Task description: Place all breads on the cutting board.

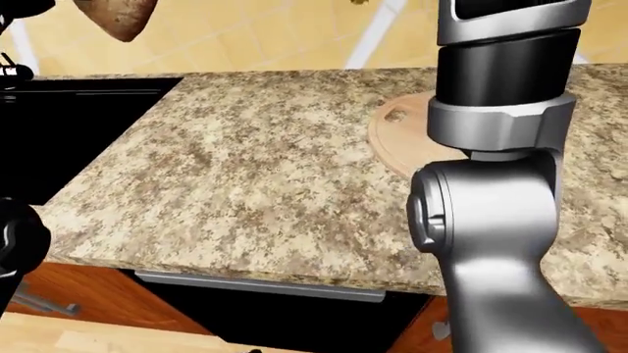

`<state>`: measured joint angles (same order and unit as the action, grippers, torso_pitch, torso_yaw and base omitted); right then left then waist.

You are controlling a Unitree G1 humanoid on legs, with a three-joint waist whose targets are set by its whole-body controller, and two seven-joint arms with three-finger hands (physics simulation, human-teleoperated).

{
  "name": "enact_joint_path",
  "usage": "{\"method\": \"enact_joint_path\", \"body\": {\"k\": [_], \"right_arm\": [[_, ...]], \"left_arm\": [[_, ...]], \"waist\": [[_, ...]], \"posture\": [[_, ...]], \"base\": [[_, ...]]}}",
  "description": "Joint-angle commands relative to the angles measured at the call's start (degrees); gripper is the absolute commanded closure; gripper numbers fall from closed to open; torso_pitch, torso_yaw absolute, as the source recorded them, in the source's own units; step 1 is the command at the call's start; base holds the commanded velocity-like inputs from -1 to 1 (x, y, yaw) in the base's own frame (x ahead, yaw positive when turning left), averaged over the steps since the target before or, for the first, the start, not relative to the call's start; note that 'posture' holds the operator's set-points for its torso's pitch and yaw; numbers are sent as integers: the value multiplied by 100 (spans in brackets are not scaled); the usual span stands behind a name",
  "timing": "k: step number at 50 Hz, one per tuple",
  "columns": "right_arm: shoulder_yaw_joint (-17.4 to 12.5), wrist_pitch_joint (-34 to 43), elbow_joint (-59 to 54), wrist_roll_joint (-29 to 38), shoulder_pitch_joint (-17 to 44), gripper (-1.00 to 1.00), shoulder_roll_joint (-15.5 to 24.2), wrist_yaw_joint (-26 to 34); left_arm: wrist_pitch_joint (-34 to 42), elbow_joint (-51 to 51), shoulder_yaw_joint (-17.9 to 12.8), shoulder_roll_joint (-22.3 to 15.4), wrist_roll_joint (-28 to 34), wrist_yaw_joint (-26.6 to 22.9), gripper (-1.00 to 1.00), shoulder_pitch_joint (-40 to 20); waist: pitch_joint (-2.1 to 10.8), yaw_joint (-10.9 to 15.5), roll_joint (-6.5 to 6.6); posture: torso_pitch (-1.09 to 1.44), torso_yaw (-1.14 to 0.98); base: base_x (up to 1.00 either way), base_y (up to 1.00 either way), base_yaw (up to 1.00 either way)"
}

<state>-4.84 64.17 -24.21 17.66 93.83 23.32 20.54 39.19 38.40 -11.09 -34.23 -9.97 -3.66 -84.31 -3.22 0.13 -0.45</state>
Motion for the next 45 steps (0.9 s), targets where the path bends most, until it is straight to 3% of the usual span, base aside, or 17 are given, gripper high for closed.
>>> {"method": "enact_joint_path", "body": {"k": [1,5,6,10,12,13,14,24,25,28,33,35,38,41,42,43,45], "right_arm": [[-4,-218,199,-5,283,100,25,-20],[7,-245,113,-4,347,100,19,-24],[5,-254,95,-4,346,100,19,-25],[12,-275,42,6,380,100,32,-18],[13,-295,11,8,395,100,24,-21],[7,-312,-1,8,396,100,22,-28],[4,-323,-13,7,407,100,22,-29],[-10,-314,43,6,354,100,-5,-50],[-14,-309,50,4,347,100,-5,-54],[-8,-287,83,1,321,100,0,-47],[5,-269,101,3,313,100,0,-37],[12,-258,105,7,320,100,-1,-32],[15,-262,102,12,320,100,11,-18],[9,-262,107,17,314,100,10,-18],[12,-255,123,22,298,100,7,-18],[10,-252,134,24,285,100,6,-19],[19,-239,154,37,265,100,10,-12]], "left_arm": [[-186,-160,-76,-121,8,28,14,-214],[-171,-149,-72,-121,6,33,14,-245],[-183,-138,-71,-117,6,33,14,-245],[-212,-113,-73,-116,6,31,15,-237],[-226,-98,-70,-112,6,31,14,-243],[-229,-93,-70,-111,5,30,14,-247],[-242,-78,-69,-111,6,29,14,-248],[-200,-139,-72,-110,-5,38,14,-220],[-206,-132,-70,-105,-6,40,14,-224],[-211,-134,-70,-97,-7,47,14,-213],[-206,-162,-75,-104,-12,42,14,-180],[-194,-176,-76,-99,-16,49,14,-174],[-208,-171,-76,-90,-19,53,13,-163],[-216,-167,-77,-91,-21,57,12,-160],[-226,-158,-76,-89,-21,56,12,-158],[-236,-153,-76,-82,-23,58,12,-157],[-316,-120,-83,-51,-30,64,12,-95]], "waist": [[102,30,-68],[17,-34,-119],[112,-2,-175],[-36,-37,303],[75,-67,568],[273,-108,713],[50,-71,360],[10,-82,76],[107,-44,59],[134,-48,457],[295,-51,485],[262,-43,459],[220,-29,292],[231,35,-67],[287,50,-304],[351,101,-400],[228,73,-234]], "posture": [[0,0],[0,0],[0,0],[0,0],[0,0],[0,0],[0,0],[0,0],[0,0],[0,0],[0,0],[0,0],[0,0],[0,0],[0,0],[0,0],[0,0]], "base": [[0,0,0],[0,0,0],[0,-25,0],[0,-78,0],[0,-59,0],[0,-18,0],[0,0,0],[0,0,0],[0,-13,0],[0,-47,0],[0,-50,0],[0,-49,0],[0,-45,0],[0,-41,0],[0,-41,0],[0,-41,0],[0,-40,0]]}}
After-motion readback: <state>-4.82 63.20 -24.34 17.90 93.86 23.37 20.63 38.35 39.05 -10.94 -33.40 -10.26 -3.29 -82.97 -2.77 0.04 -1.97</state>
